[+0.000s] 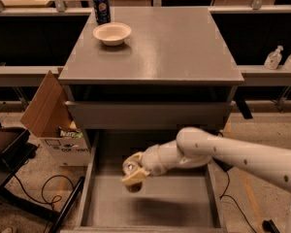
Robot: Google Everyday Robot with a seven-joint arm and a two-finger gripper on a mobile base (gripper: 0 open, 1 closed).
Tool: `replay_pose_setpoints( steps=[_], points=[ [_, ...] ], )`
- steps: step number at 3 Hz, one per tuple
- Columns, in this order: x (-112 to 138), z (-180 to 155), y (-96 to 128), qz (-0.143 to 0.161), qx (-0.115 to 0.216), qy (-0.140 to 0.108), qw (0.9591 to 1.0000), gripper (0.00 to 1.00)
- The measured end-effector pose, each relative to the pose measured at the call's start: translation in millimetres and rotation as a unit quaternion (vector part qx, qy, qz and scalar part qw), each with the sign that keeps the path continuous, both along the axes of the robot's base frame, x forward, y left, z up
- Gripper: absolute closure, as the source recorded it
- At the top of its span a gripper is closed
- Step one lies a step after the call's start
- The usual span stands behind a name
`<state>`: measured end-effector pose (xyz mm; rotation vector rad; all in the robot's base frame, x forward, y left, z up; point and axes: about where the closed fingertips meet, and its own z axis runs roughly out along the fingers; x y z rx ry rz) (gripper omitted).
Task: Pick orange can from middle drawer and place on counter
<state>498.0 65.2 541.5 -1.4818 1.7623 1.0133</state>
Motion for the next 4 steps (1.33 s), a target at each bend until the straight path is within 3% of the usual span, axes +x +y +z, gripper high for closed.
replay_pose_setpoints(
  steps=[1,2,3,4],
  points=[
    [83,161,-59,-0.062,-0.031,-0.01,0.9975,1.0],
    [112,247,-91,-0.086,-0.04,0.003,0.9955,1.0],
    [107,340,-124,-0.086,-0.056,-0.016,0.9946,1.0],
    [79,430,-162,-0.084,-0.054,-0.019,0.9948,1.0]
  ],
)
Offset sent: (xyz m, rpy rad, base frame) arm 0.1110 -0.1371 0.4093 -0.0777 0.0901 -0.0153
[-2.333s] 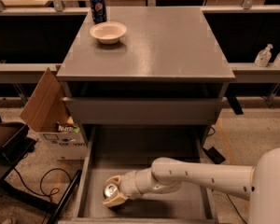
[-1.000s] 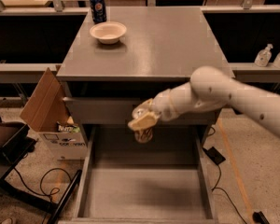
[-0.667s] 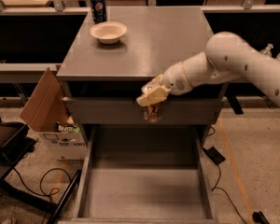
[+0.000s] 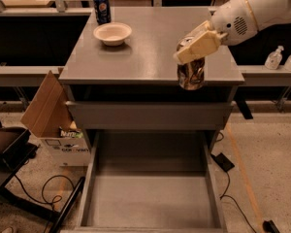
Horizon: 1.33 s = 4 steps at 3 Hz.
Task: Pick orange can from middle drawer and place on counter
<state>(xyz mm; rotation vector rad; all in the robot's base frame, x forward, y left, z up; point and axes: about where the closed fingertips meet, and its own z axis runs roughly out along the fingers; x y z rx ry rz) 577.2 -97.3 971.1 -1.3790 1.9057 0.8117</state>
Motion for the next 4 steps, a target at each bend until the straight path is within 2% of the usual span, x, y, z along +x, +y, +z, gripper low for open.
replay_pose_setpoints(
  steps=[1,2,3,4],
  points=[
    [14,31,-5,-0.028,0.014,-0.004,0.9995,1.0],
    [52,33,20,-0.058,0.024,-0.018,0.9979,1.0],
    [95,22,50,-0.105,0.028,-0.04,0.9933,1.0],
    [136,-3,75,-0.15,0.027,-0.057,0.9867,1.0]
  ],
)
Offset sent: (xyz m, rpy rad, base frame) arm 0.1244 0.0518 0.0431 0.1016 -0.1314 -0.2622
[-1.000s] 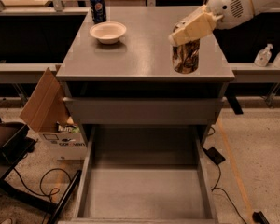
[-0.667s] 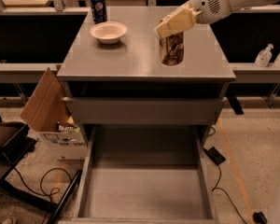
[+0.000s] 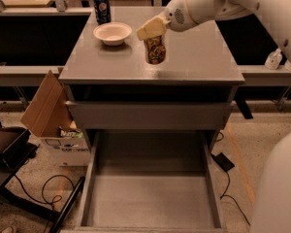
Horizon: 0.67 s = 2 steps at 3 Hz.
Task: Pick orange can from middle drawer and place on counter
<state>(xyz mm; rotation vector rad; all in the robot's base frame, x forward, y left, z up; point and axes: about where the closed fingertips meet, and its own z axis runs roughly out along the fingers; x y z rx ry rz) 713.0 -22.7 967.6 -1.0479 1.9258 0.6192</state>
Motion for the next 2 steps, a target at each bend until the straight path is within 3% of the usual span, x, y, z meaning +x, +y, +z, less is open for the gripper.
replay_pose_setpoints(
  steps=[1,2],
  points=[
    [30,-26,15,-0.038,0.007,0.001,0.9992,1.0],
    [47,-54,24,-0.07,0.021,0.018,0.9972,1.0]
  ],
)
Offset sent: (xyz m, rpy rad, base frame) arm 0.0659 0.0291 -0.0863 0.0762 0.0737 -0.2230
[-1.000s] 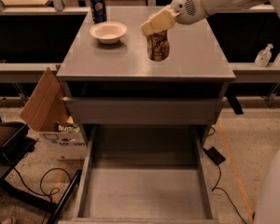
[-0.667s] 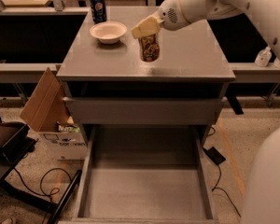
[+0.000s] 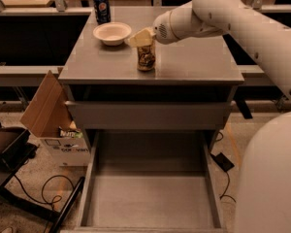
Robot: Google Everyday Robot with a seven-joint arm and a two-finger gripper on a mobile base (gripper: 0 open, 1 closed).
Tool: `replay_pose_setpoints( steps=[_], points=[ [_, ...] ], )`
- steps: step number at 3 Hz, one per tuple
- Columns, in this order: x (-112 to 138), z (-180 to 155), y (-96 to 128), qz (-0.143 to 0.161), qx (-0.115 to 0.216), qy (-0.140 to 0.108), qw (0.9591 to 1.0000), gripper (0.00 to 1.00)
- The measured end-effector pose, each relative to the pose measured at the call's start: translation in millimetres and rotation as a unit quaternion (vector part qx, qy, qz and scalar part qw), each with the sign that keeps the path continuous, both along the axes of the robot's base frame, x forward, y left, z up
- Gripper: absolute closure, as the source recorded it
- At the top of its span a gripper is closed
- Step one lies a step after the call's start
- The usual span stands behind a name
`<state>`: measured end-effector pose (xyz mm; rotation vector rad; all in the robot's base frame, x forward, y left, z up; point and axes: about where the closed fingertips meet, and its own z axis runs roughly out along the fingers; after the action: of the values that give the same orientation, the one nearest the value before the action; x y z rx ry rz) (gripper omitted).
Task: Pick orange can from middle drawer and place on counter
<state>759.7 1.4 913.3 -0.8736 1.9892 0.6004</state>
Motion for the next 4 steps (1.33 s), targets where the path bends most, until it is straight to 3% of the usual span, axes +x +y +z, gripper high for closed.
replay_pose_setpoints(
  steps=[1,4],
  points=[
    [1.5,-1.6,2.4,-0.001,0.002,0.0,1.0,0.83],
    [1.3,-3.4,5.4,0.001,0.002,0.002,1.0,0.14]
  ],
)
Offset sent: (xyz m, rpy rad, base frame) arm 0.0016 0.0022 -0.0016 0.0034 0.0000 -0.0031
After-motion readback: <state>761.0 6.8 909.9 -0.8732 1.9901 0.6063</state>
